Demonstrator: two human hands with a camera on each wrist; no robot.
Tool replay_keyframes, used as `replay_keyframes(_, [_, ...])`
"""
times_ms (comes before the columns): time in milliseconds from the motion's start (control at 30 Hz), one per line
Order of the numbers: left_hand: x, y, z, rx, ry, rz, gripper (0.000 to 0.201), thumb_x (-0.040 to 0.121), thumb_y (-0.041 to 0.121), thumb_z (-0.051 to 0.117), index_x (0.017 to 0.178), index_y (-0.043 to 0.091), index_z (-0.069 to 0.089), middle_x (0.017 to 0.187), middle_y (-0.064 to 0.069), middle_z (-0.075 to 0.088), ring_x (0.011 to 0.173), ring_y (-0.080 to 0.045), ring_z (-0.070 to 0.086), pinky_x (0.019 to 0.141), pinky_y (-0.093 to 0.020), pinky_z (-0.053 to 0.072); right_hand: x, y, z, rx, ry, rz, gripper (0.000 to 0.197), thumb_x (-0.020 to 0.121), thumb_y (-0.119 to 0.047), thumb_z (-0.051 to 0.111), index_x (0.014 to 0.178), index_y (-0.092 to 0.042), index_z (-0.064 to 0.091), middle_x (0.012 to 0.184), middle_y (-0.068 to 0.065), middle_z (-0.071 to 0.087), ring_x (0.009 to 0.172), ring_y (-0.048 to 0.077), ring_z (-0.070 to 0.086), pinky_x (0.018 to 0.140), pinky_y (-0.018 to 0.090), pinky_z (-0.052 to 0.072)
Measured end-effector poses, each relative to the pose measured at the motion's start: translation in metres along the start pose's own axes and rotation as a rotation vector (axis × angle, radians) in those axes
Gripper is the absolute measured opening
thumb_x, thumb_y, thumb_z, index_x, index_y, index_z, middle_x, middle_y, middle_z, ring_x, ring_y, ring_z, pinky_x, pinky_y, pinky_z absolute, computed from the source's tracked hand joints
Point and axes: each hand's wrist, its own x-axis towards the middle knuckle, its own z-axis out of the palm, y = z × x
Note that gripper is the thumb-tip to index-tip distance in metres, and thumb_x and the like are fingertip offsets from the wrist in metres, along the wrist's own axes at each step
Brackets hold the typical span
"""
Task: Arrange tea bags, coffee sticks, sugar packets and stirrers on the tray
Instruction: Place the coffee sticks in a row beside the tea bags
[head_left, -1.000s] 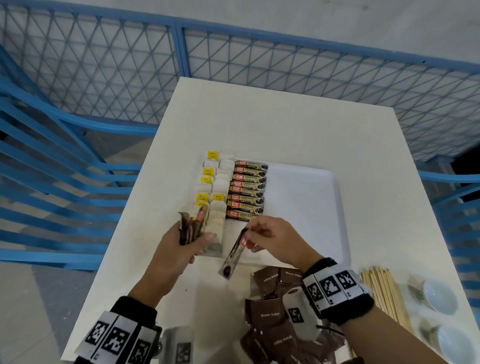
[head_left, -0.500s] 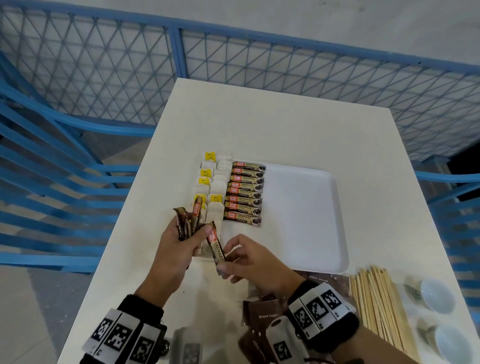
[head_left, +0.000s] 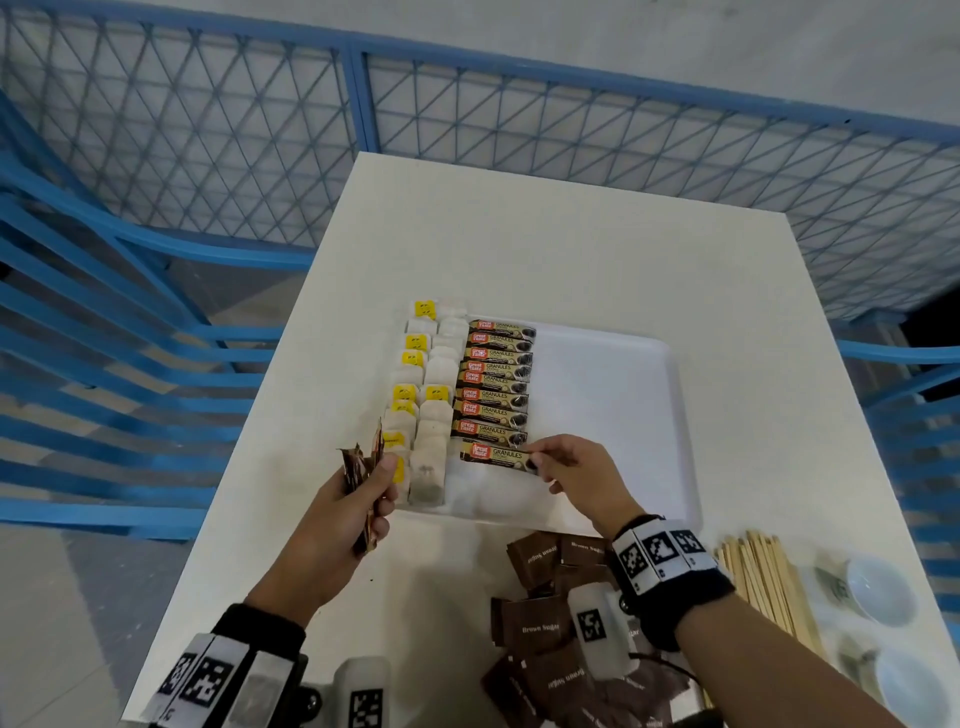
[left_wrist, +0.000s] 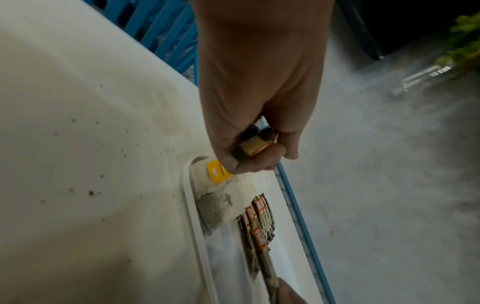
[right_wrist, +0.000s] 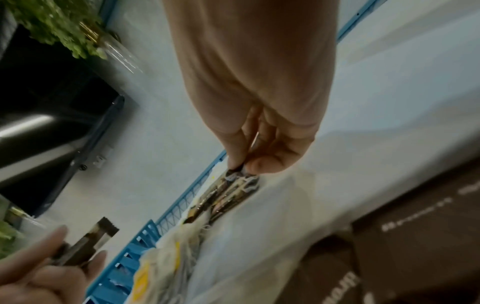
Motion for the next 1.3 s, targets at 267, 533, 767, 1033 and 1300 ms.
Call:
replay_keyframes(267, [0.001,0.005,0.003,-0.201,-0.059,-0.107,0.008,0.092,0.011,0.049,0.097,0.010,0.055,0.069,-0.003,0.054,0.049,-0.009,0.050,0.041,-0.018,0.042,0.017,0.004,0.012,-0.107,0.085,0.037,0.005,0.086,-0.010,0.063,0.085,-0.014,0.061,0.067,-0.002,0.062,0.059,0.007,0.053,0.053,0.016,0.044])
replay_keyframes(533, [-0.003,0.003,0.004,-0.180,-0.079,-0.141,0.018,0.091,0.008,0.038,0.090,0.002,0.055,0.067,-0.008,0.054,0.054,-0.016,0.051,0.045,-0.020,0.047,0.024,0.000,0.018,-0.093,0.161,0.021,0.013,0.080,-0.008,0.070,0.084,-0.008,0.058,0.065,0.007,0.064,0.055,0.013,0.055,0.060,0.024,0.050])
replay_keyframes(767, [-0.002,0.000,0.006,-0.266,-0.104,-0.144,0.023,0.093,0.006,0.036,0.104,-0.001,0.054,0.088,-0.014,0.059,0.066,-0.019,0.068,0.063,-0.031,0.060,0.024,0.001,0.018,-0.122,0.168,-0.002,0.017,0.080,-0.011,0.071,0.083,-0.012,0.054,0.065,0.003,0.063,0.056,0.010,0.056,0.059,0.021,0.048])
replay_keyframes(1033, [-0.002,0.004,0.016,-0.191,-0.109,-0.059,0.023,0.095,-0.003,0.036,0.106,-0.001,0.056,0.092,-0.020,0.063,0.074,-0.024,0.070,0.069,-0.031,0.059,0.020,-0.005,0.022,-0.360,0.218,-0.176,0.022,0.083,-0.022,0.068,0.097,-0.008,0.057,0.089,0.001,0.053,0.076,0.010,0.048,0.067,0.013,0.036])
replay_keyframes(1300, [-0.007,0.003,0.025,0.073,-0.214,0.067,0.034,0.091,0.005,0.052,0.124,0.008,0.055,0.099,-0.008,0.070,0.079,-0.017,0.068,0.062,-0.027,0.054,-0.023,-0.049,0.052,-0.161,-0.356,-0.224,0.021,0.085,-0.037,0.064,0.096,-0.020,0.060,0.086,-0.006,0.062,0.069,0.002,0.055,0.060,0.012,0.044])
